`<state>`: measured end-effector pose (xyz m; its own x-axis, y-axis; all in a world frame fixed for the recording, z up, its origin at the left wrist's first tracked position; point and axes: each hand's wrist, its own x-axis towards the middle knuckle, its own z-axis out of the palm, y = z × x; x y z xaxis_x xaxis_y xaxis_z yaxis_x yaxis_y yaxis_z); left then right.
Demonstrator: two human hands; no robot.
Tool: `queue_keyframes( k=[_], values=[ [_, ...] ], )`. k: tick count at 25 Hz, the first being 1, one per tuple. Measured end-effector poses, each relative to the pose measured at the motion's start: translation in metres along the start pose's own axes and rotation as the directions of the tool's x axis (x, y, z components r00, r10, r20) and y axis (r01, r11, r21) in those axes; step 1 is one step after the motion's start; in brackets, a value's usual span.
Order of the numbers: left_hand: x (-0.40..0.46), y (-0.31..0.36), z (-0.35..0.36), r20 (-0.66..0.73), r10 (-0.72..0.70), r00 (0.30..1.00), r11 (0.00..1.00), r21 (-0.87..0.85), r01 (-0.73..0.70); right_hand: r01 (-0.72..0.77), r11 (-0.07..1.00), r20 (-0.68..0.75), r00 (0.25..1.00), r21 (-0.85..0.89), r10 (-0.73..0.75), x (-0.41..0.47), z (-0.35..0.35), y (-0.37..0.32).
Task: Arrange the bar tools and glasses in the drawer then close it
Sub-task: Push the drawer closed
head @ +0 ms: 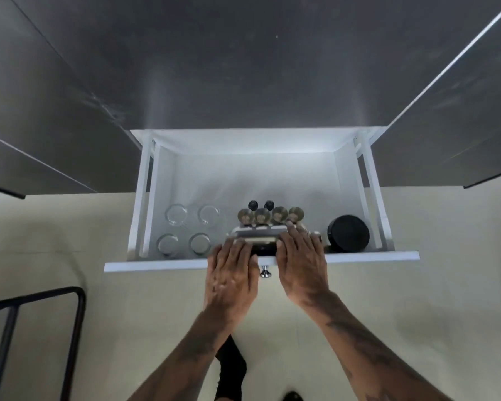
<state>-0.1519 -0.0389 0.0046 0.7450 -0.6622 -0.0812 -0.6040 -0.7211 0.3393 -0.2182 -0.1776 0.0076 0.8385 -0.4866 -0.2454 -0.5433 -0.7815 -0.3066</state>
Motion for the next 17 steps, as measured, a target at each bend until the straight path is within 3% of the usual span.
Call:
queue_keyframes(
  k=[3,11,17],
  values=[
    [0.001,0.012,0.010,0.059,-0.076,0.995,0.993,0.097,0.070,0.041,0.997,0.008,0.999,-0.059,-0.041,0.002,0.014,-0.010],
    [0.001,0.020,0.023,0.038,-0.096,0.995,0.995,0.044,0.094,0.049,0.998,-0.049,0.997,-0.050,-0.051,-0.003,0.024,-0.009],
    [-0.044,0.027,0.031,-0.123,-0.050,0.991,0.998,0.033,0.055,0.111,0.988,-0.137,0.983,-0.103,-0.125,-0.042,0.039,-0.013]
  ],
)
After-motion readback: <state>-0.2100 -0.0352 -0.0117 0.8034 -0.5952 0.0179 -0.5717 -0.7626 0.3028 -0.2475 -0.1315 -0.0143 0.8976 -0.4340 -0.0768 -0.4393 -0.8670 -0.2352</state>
